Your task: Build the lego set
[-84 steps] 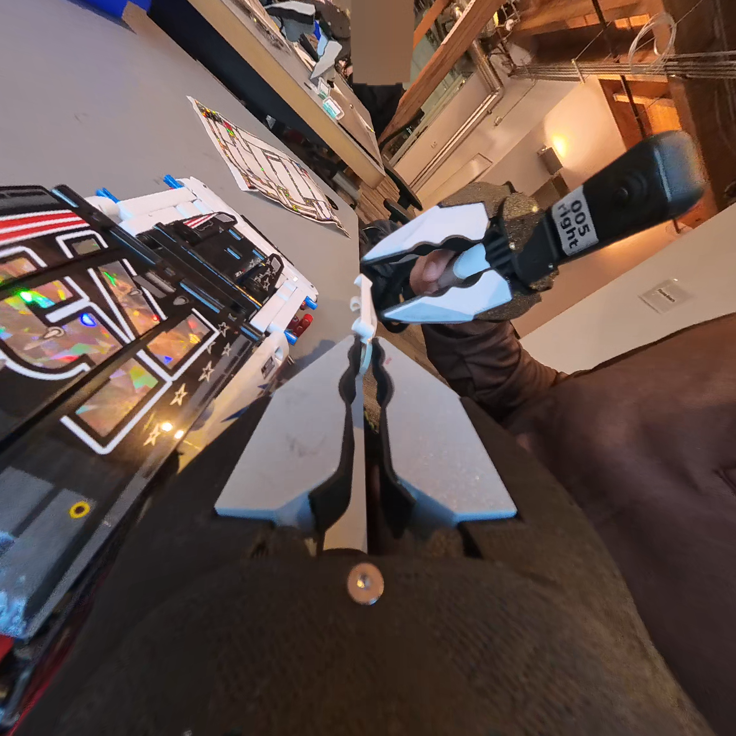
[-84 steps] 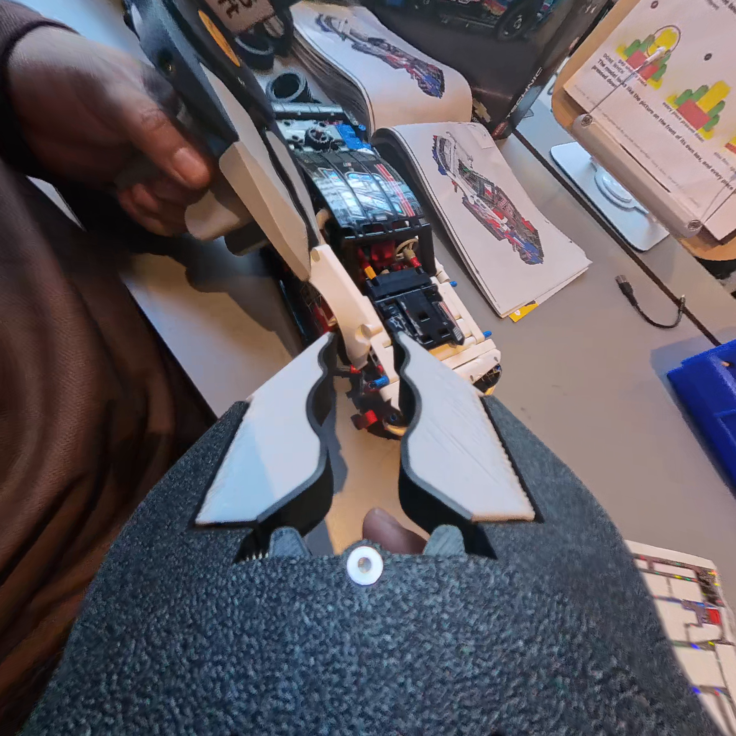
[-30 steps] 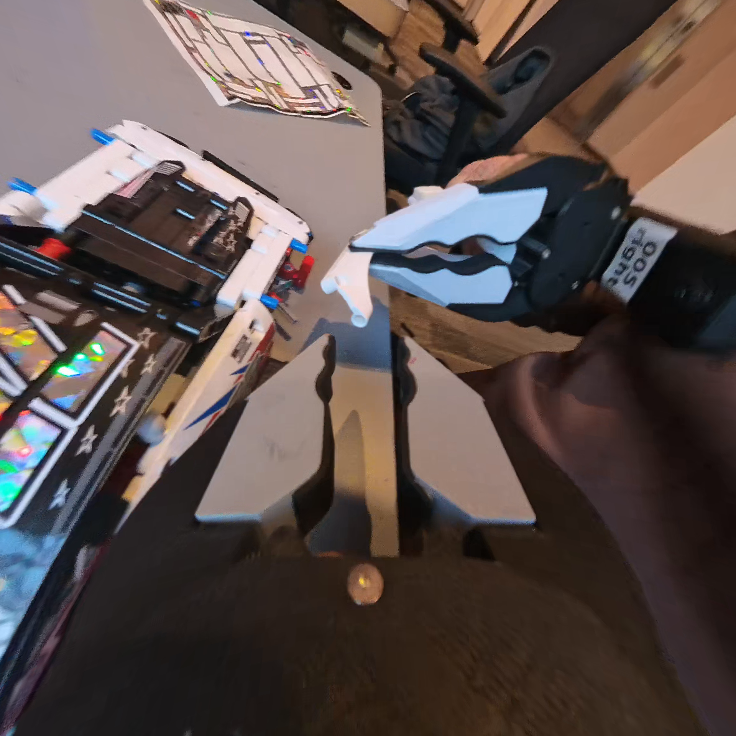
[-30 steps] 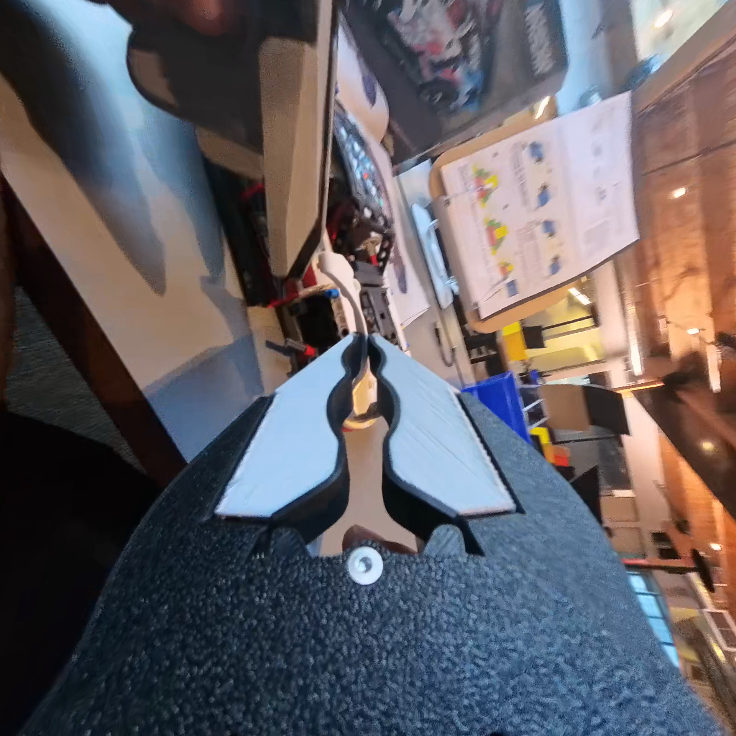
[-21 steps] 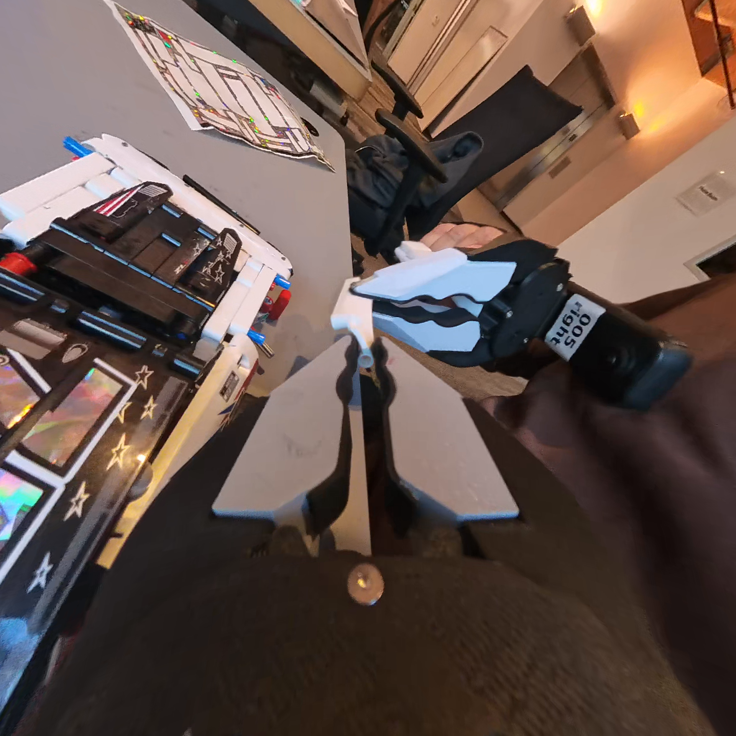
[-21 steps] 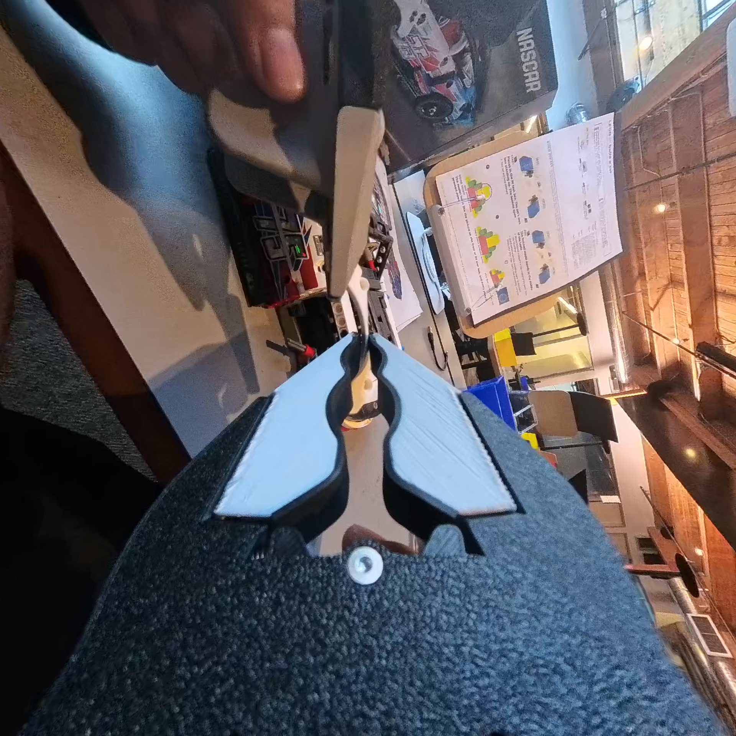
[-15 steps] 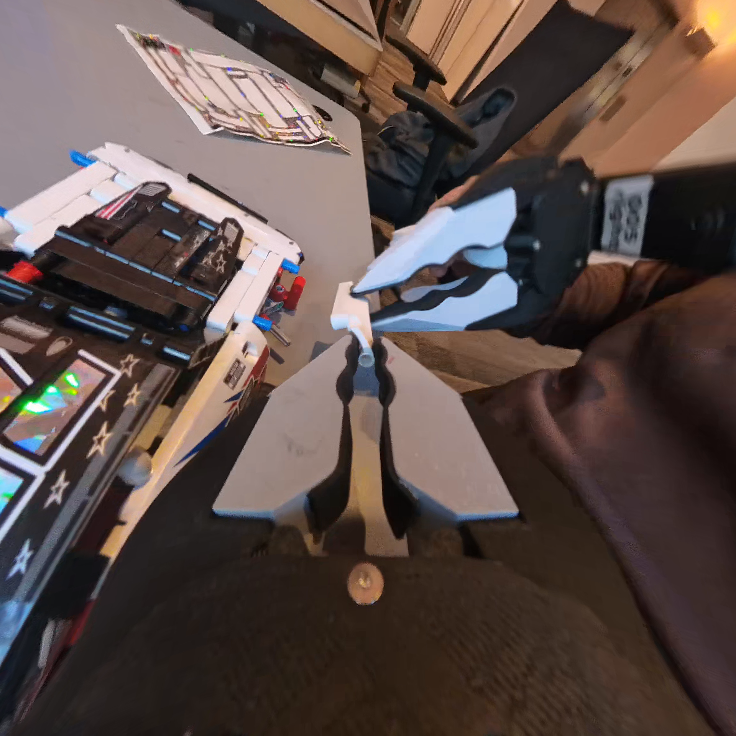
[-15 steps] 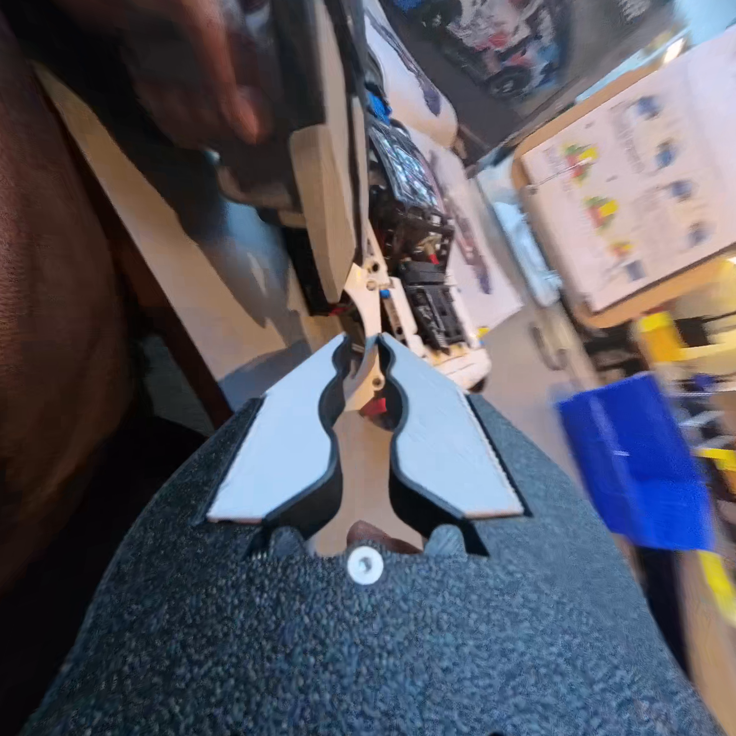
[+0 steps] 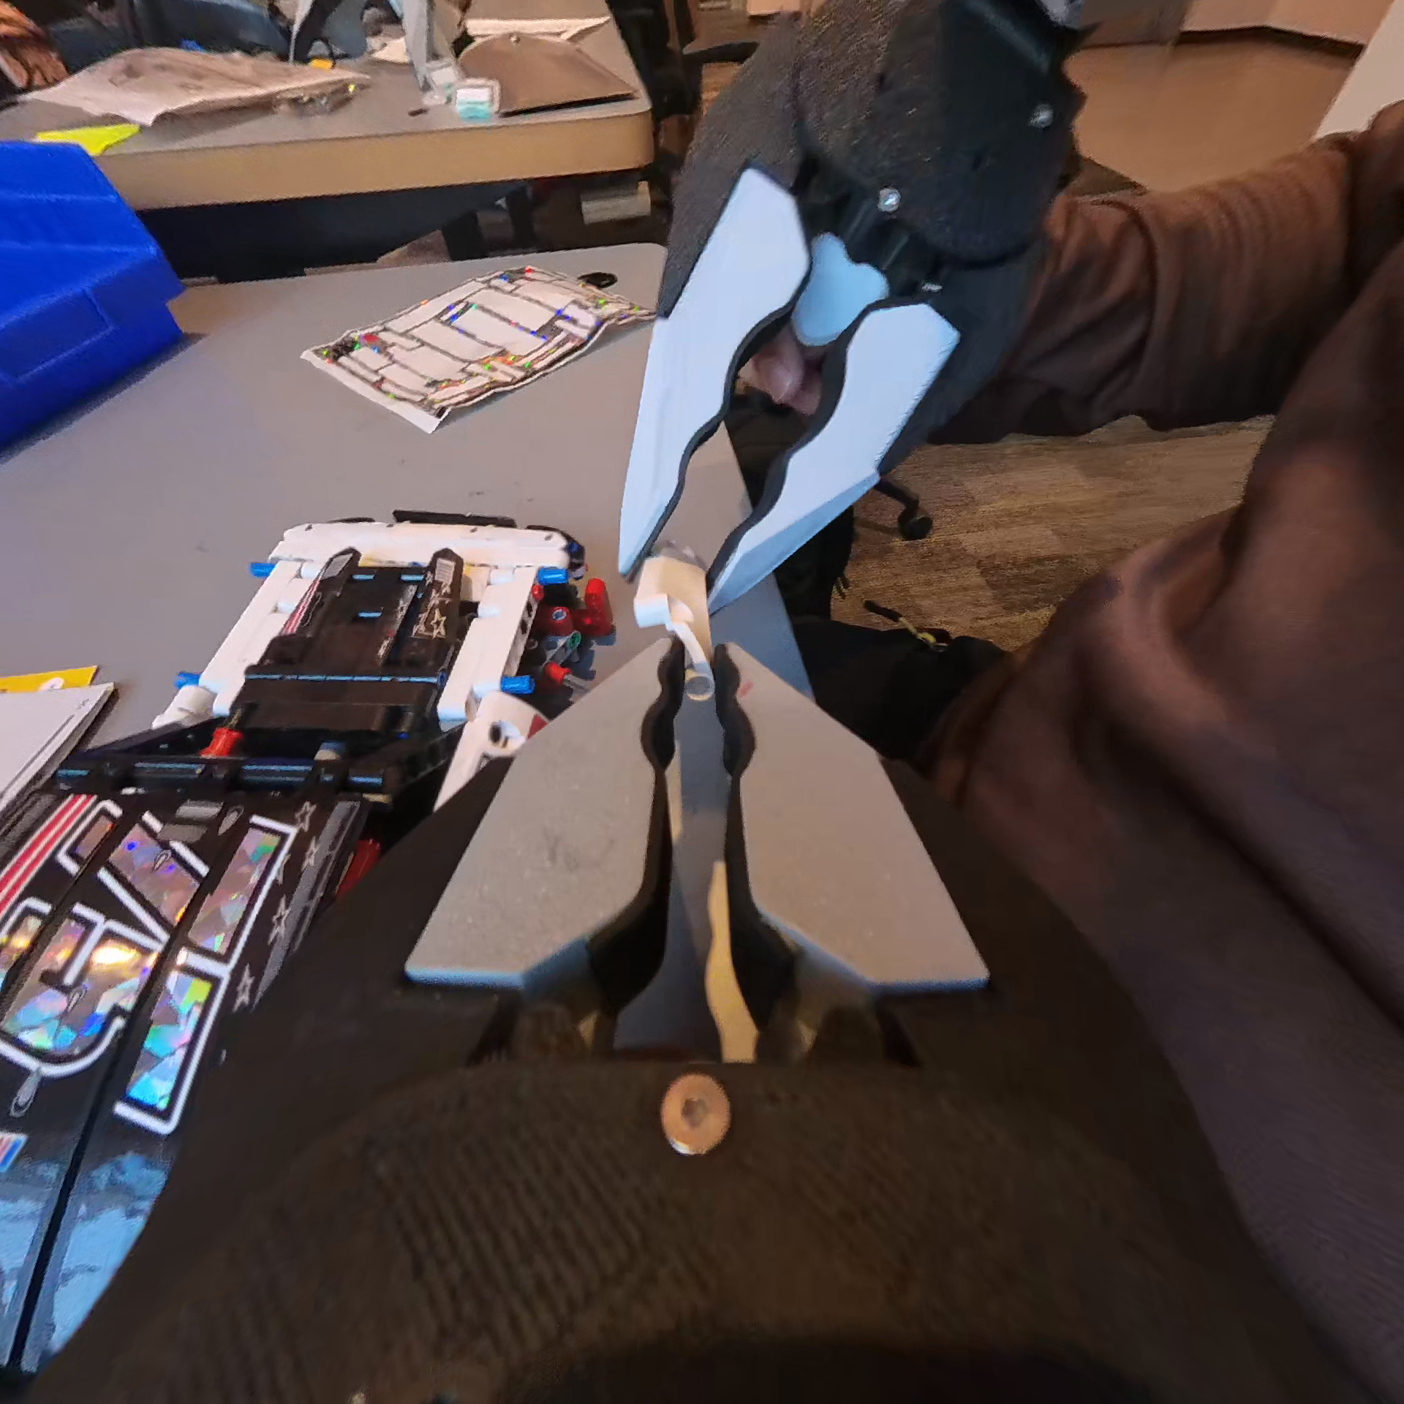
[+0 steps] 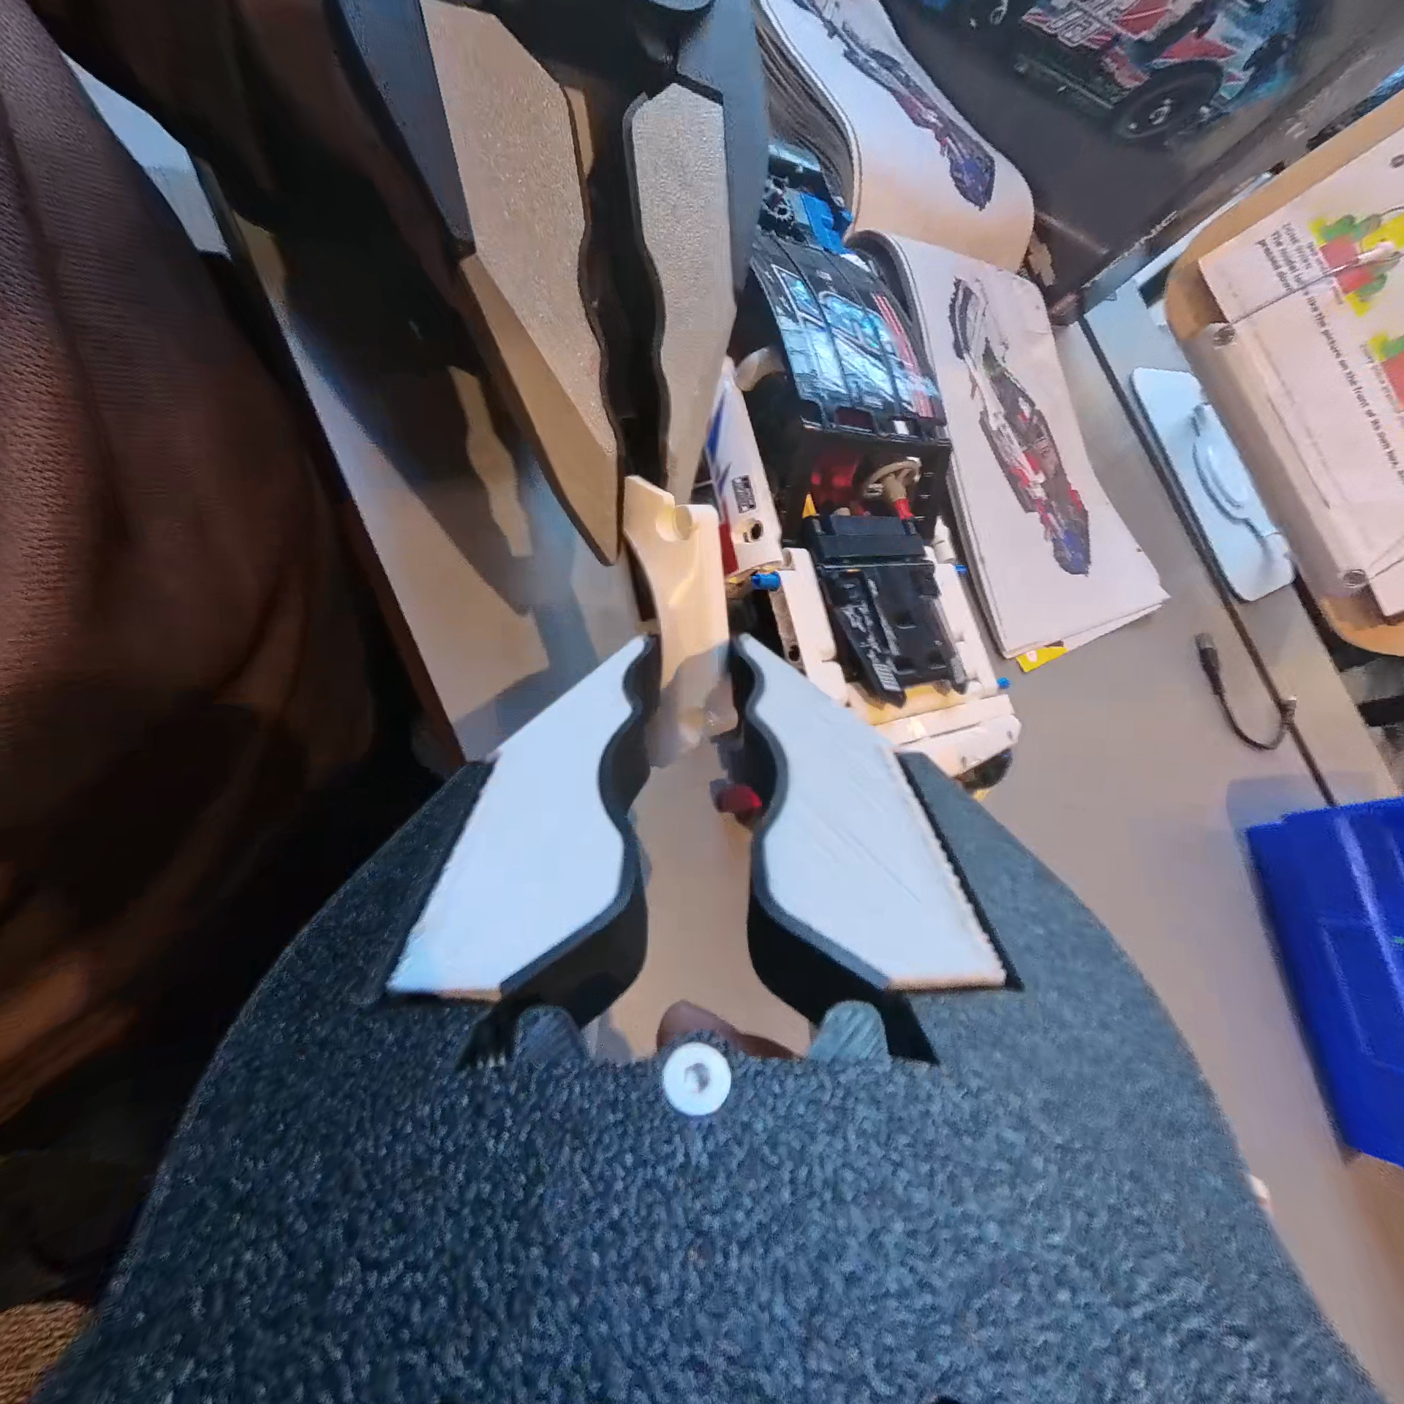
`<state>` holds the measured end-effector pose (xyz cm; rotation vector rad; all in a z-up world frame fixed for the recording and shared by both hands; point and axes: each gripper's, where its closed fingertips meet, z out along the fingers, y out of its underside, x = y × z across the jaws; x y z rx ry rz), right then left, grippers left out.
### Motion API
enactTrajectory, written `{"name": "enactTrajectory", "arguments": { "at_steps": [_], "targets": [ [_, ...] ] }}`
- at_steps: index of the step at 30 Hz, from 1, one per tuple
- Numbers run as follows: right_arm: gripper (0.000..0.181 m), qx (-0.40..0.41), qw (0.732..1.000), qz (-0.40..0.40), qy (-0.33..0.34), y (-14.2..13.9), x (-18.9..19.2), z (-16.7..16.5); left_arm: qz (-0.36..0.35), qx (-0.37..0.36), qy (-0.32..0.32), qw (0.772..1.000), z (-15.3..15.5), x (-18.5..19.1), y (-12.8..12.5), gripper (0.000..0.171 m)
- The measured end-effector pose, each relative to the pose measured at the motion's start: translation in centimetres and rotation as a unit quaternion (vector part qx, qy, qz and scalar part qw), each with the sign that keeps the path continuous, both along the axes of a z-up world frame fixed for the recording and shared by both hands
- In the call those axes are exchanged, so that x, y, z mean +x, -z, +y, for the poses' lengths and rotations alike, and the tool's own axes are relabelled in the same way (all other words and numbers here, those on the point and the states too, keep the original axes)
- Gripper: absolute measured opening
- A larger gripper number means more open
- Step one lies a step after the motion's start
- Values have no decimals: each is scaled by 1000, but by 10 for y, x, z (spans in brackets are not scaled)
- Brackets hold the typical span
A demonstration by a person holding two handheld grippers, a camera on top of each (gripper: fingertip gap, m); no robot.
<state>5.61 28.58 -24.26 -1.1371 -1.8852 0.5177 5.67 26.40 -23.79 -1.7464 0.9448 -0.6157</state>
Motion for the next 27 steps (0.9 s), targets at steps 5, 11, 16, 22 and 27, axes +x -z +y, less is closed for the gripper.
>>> {"name": "enactTrajectory", "arguments": {
  "at_steps": [5, 11, 16, 22, 27],
  "targets": [
    [18, 88, 995, -33, 39, 6, 2, 22, 43, -50, -61, 996, 11, -21, 12, 21],
    [18, 176, 982, -51, 52, 15, -8, 33, 81, -62, -90, 991, 26, -29, -6, 29],
    [18, 217, 974, -43, 53, 15, -14, 37, 107, -106, -87, 985, 39, -25, 4, 28],
    [18, 233, 970, -30, 59, 15, -15, 39, 149, -119, -91, 978, 42, -25, 15, 24],
    [18, 252, 965, -38, 62, 17, -11, 39, 161, -108, -95, 976, 42, -27, 13, 26]
  ]
}}
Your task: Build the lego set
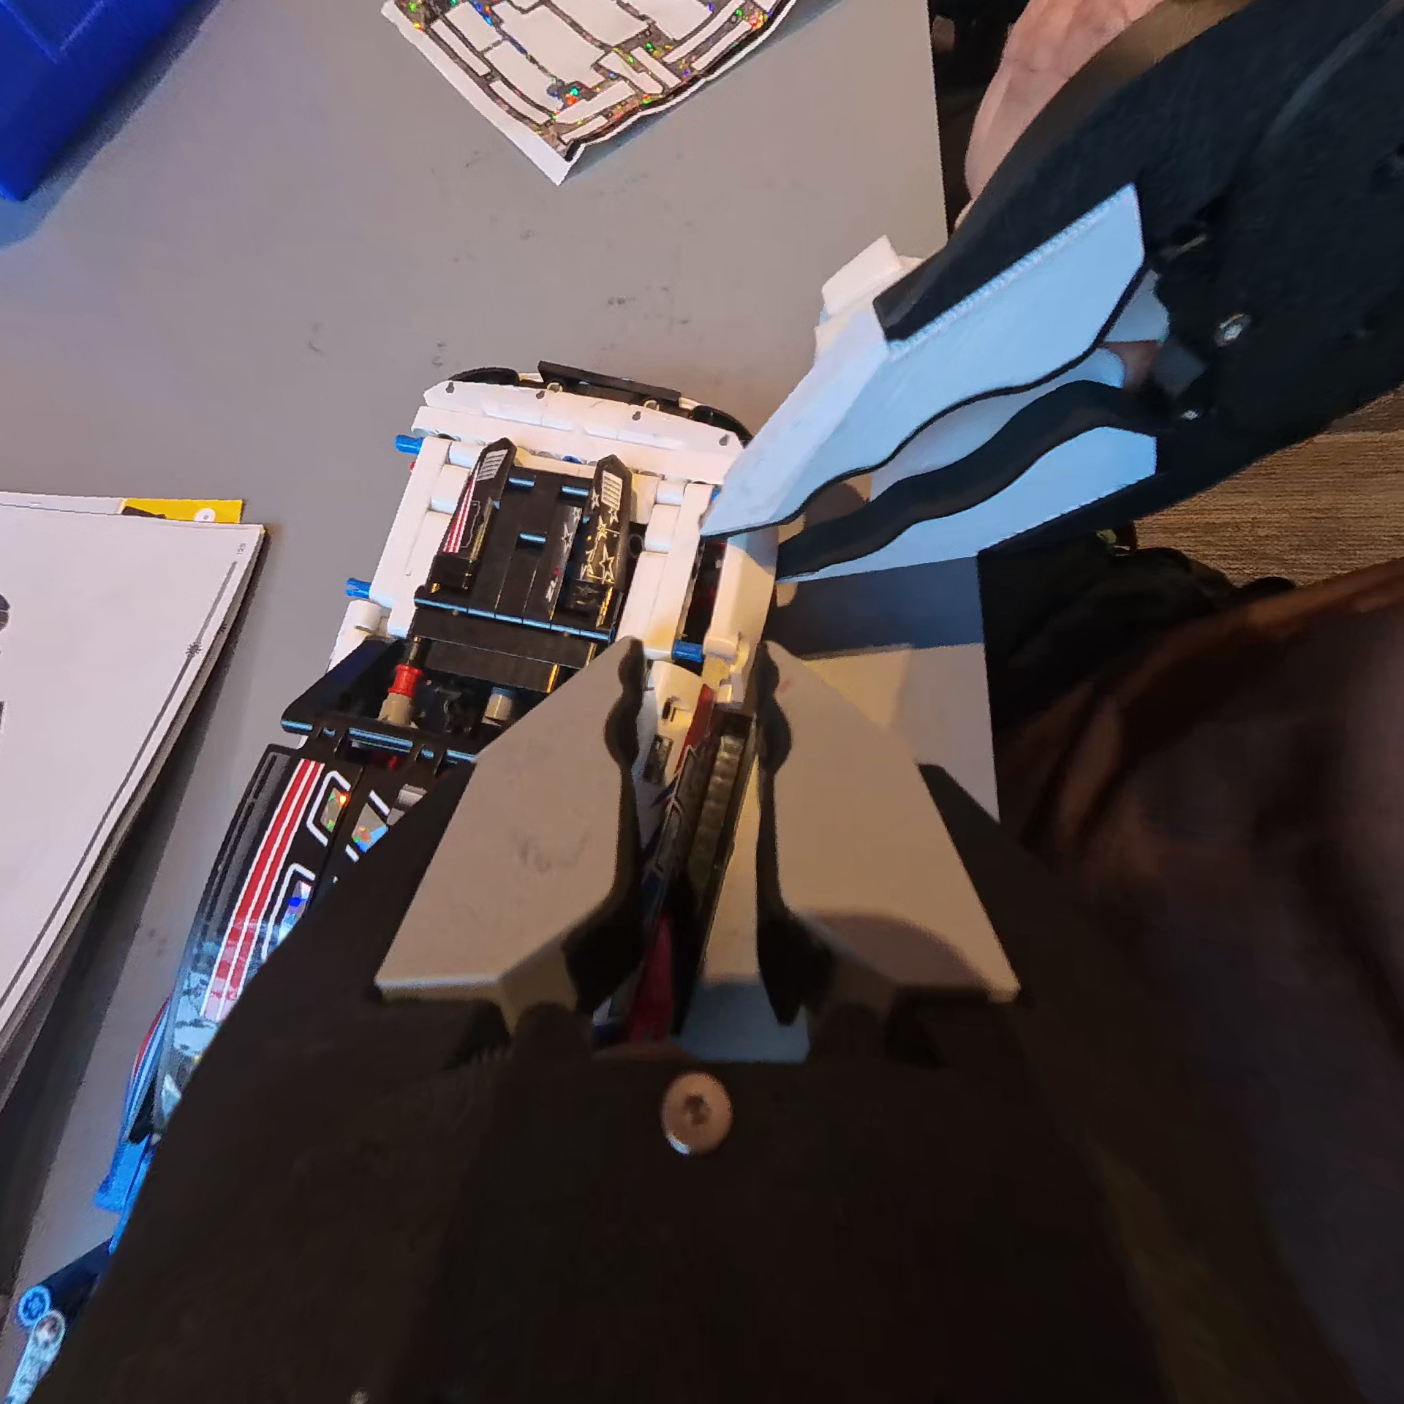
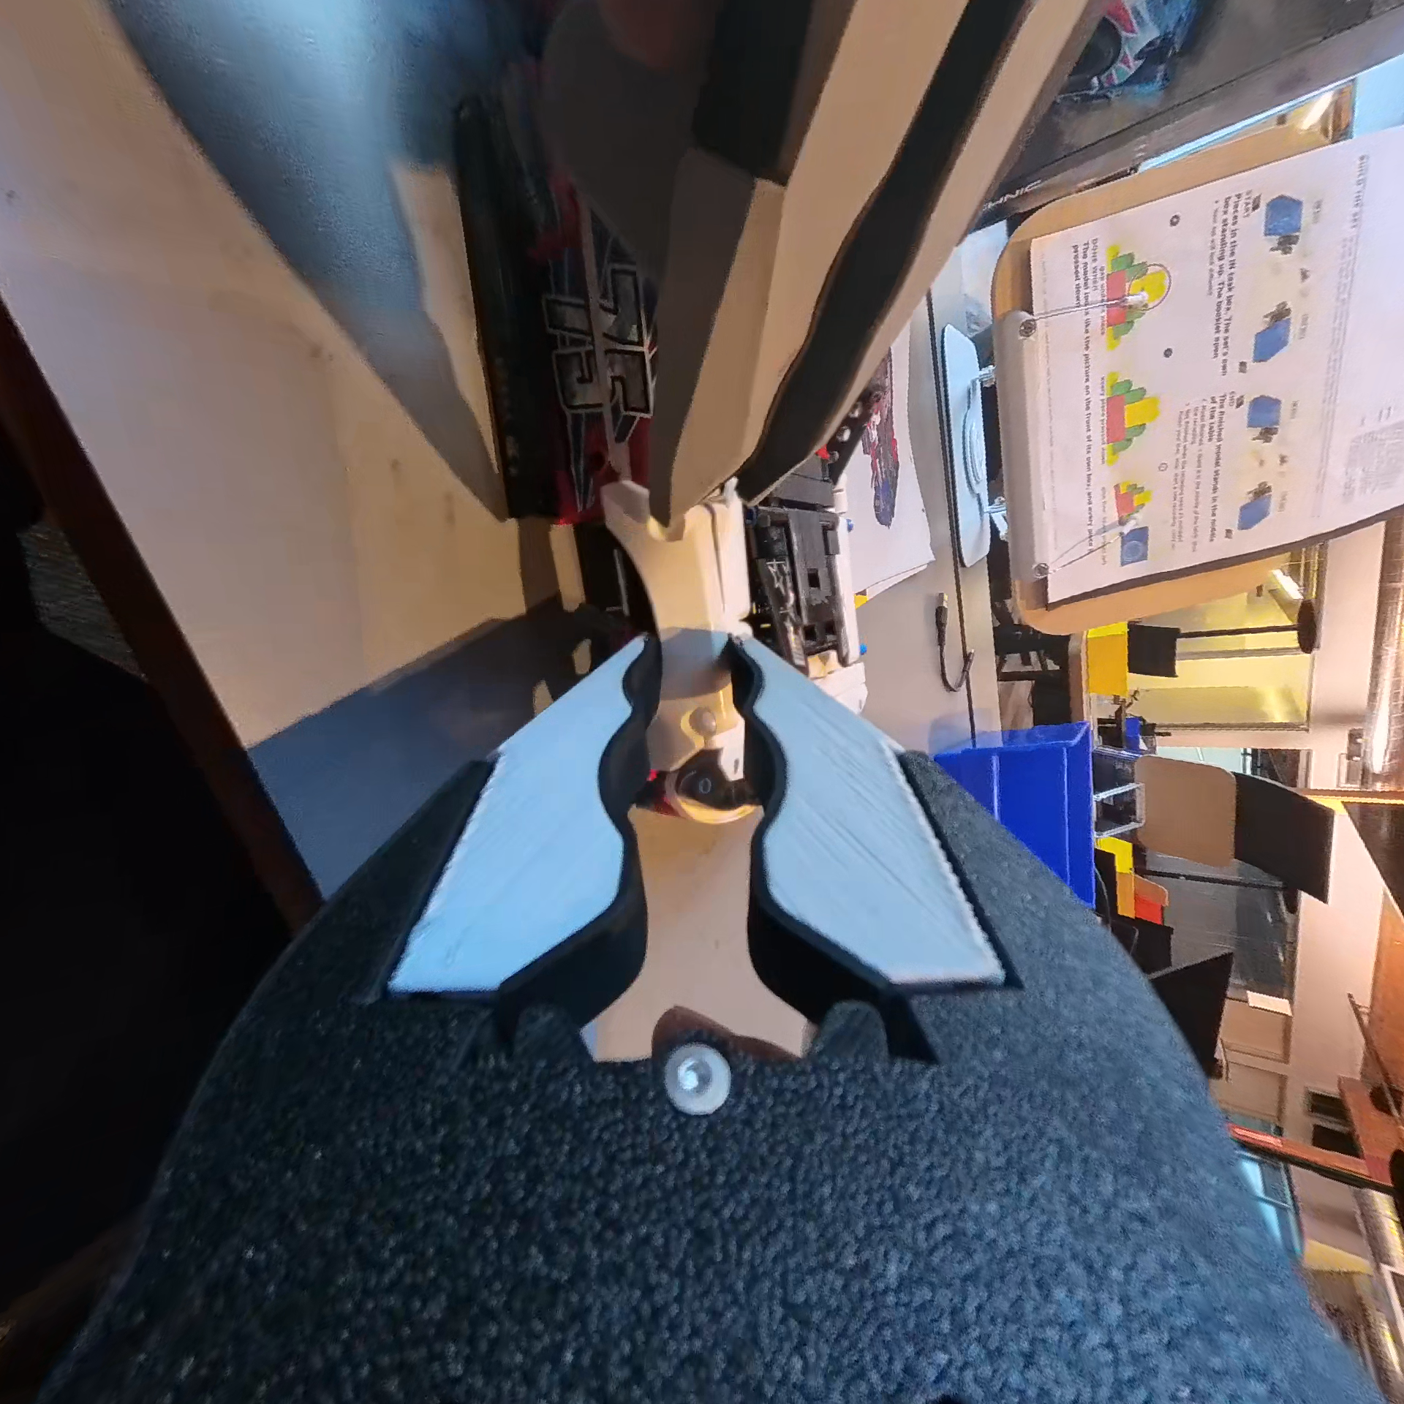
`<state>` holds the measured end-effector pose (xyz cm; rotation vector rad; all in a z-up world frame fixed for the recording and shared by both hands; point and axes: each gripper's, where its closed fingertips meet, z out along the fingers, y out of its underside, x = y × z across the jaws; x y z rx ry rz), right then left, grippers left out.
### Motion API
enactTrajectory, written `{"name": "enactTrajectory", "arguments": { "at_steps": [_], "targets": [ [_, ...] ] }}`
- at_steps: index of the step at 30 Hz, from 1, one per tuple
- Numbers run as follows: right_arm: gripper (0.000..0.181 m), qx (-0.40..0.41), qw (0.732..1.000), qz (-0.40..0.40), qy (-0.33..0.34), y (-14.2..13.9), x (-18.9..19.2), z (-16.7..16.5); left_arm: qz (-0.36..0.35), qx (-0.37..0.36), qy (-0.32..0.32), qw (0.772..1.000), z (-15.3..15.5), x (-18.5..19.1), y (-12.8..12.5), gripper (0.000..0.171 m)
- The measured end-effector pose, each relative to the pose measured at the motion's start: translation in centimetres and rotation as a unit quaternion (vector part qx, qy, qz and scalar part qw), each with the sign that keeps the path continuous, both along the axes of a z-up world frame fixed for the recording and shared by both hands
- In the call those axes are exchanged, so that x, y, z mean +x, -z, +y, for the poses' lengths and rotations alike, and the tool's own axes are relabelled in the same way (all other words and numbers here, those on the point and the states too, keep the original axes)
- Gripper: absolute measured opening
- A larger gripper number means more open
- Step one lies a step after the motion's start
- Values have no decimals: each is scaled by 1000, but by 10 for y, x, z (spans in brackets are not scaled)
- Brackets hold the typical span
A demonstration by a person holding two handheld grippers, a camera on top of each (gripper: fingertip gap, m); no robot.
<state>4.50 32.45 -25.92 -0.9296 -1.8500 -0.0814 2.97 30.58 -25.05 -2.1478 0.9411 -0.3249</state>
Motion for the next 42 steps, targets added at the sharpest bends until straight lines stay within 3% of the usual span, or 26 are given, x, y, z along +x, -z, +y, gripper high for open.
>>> {"name": "enactTrajectory", "arguments": {
  "at_steps": [25, 42],
  "targets": [
    [19, -11, 999, -12, 49, 2, 3, 3, 16, 10, 12, 1000, 3, 0, 3, 26],
    [19, -1, 999, -25, 38, 2, -2, -3, -2, 12, 21, 1000, 4, 4, 3, 26]
  ]
}}
